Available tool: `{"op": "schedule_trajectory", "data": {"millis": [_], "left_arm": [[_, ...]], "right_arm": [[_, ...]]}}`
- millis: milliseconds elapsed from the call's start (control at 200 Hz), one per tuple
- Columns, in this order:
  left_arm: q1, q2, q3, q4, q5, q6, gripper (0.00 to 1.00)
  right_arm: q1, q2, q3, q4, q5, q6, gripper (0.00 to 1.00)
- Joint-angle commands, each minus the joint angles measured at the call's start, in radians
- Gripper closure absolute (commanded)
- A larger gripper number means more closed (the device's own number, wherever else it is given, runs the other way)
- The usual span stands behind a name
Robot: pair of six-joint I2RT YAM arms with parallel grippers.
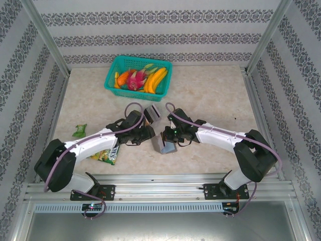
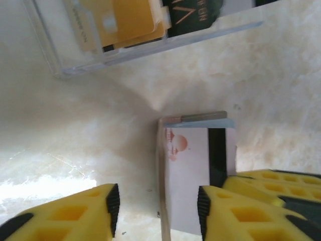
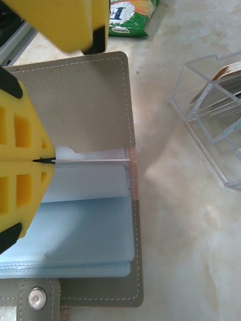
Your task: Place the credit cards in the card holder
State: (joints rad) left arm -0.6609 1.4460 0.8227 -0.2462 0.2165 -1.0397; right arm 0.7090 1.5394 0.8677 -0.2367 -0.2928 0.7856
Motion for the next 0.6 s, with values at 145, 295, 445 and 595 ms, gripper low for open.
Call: {"op": "schedule_trajectory", "data": {"millis": [145, 295, 445, 595], "left_arm": [[-0.002, 0.082, 0.037, -0.022, -0.007, 0.026, 0.88], [-0.002, 0.085, 0.014, 0.005, -0.004, 0.027, 0.98], [-0.002, 0.088, 0.024, 0.016, 0.003, 0.045, 1.00], [-0.002, 0.081, 0.039, 0.022, 0.014, 0.054, 1.00]], "right_arm": [[-0.016, -0.028, 0.033, -0.052, 0.020, -0.021, 1.00], [-0.031, -0.107, 0.046, -0.102, 0.047, -0.048, 1.00], [-0.061, -0.184, 0.063, -0.178, 0.092, -0.084, 1.00], [-0.079, -0.214, 0.063, -0.229, 0.111, -0.111, 1.00]]}}
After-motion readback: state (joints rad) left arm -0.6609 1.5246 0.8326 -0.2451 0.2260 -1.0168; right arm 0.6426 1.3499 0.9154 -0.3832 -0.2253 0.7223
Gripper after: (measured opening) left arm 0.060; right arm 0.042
